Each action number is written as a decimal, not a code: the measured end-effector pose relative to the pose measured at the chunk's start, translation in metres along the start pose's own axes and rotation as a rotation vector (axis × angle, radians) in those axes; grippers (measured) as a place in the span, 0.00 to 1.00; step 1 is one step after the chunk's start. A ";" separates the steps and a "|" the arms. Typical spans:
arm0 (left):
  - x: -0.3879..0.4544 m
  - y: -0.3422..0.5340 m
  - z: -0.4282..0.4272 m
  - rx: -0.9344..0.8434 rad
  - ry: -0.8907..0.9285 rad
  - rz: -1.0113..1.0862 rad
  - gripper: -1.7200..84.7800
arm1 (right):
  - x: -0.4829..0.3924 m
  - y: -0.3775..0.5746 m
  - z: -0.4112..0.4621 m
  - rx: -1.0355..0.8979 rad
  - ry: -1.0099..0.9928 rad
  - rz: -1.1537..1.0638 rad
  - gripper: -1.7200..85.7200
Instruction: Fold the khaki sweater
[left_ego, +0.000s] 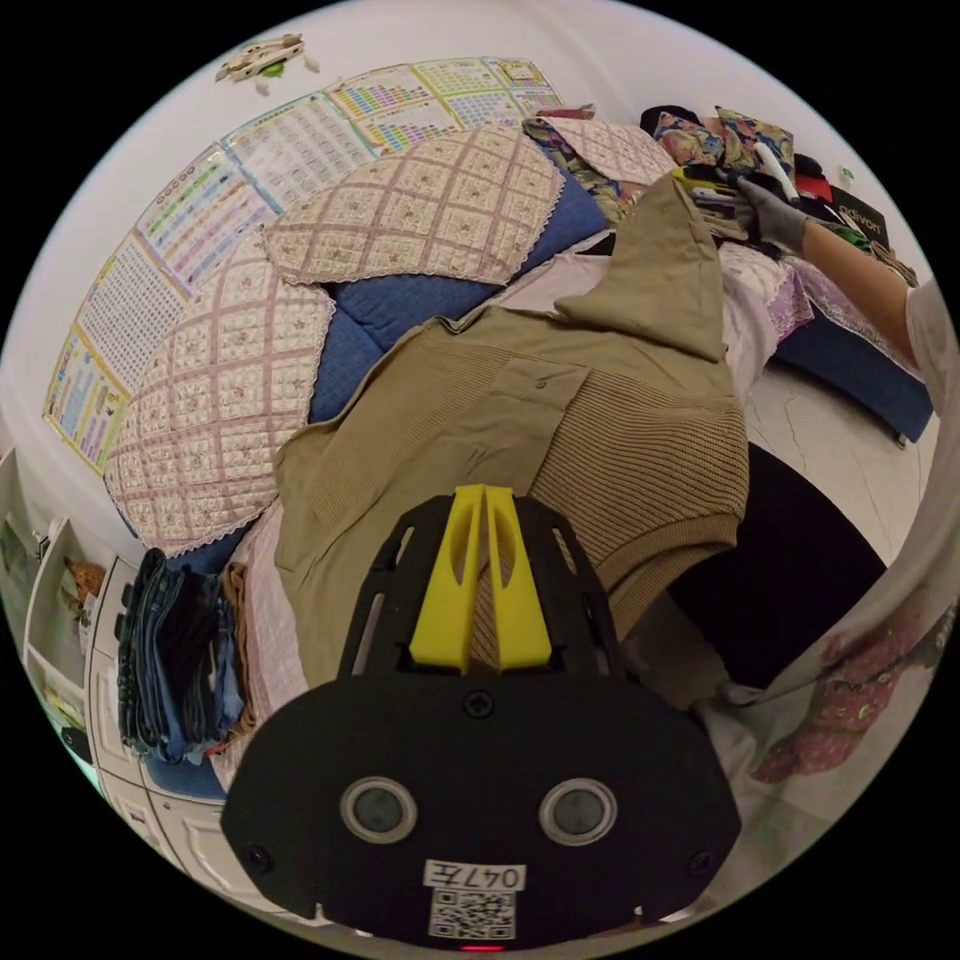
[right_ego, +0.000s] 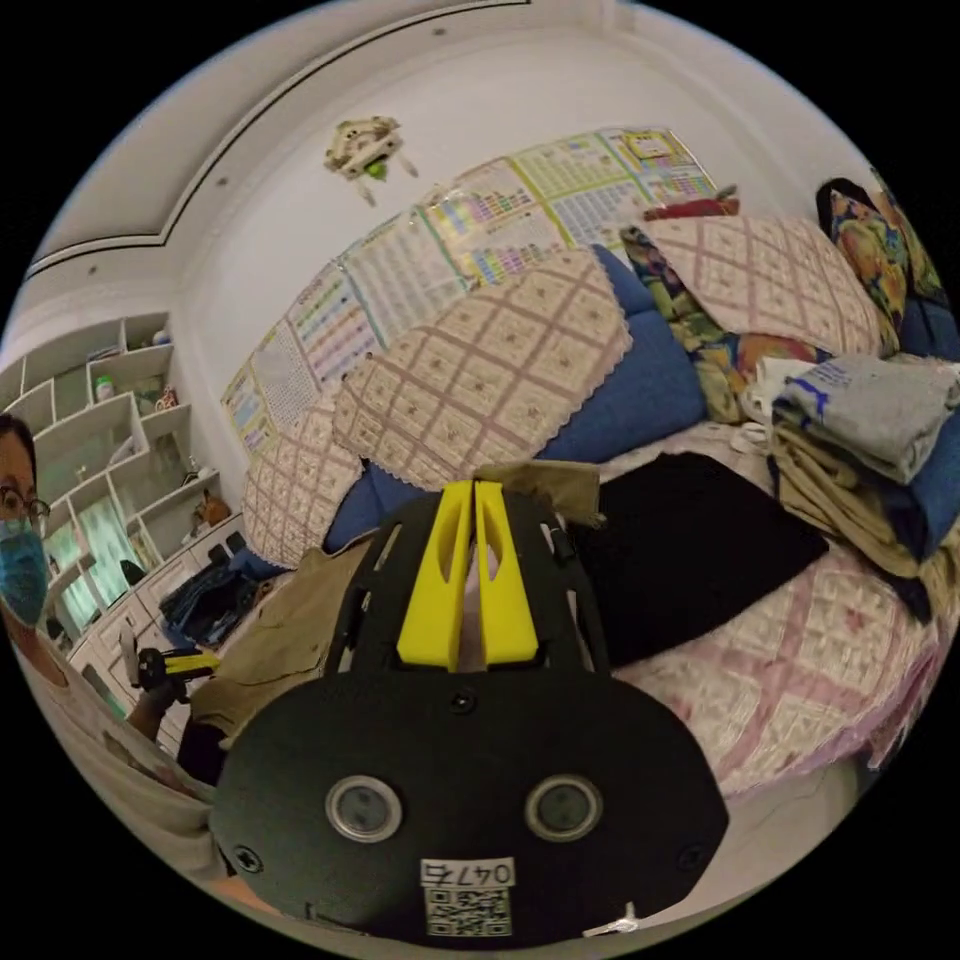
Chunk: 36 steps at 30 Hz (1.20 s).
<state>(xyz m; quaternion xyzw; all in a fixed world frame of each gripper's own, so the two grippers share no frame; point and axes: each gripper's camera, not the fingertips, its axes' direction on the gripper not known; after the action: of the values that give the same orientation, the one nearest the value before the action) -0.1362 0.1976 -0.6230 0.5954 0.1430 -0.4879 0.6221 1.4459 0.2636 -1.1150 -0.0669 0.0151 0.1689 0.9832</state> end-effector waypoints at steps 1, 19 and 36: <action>0.003 -0.001 0.007 0.001 0.001 -0.003 0.01 | 0.015 0.000 -0.004 -0.018 0.066 0.024 0.01; 0.161 -0.082 0.294 -0.099 0.231 0.151 0.10 | 0.057 -0.041 -0.036 -0.025 0.096 -0.112 0.01; 0.185 0.085 0.452 -0.103 0.362 -0.046 0.01 | -0.036 0.052 -0.029 -0.013 0.384 -0.012 0.08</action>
<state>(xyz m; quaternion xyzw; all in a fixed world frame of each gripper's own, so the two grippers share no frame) -0.1630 -0.2967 -0.5988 0.6375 0.2908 -0.3791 0.6045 1.3939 0.2963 -1.1481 -0.1041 0.2010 0.1472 0.9629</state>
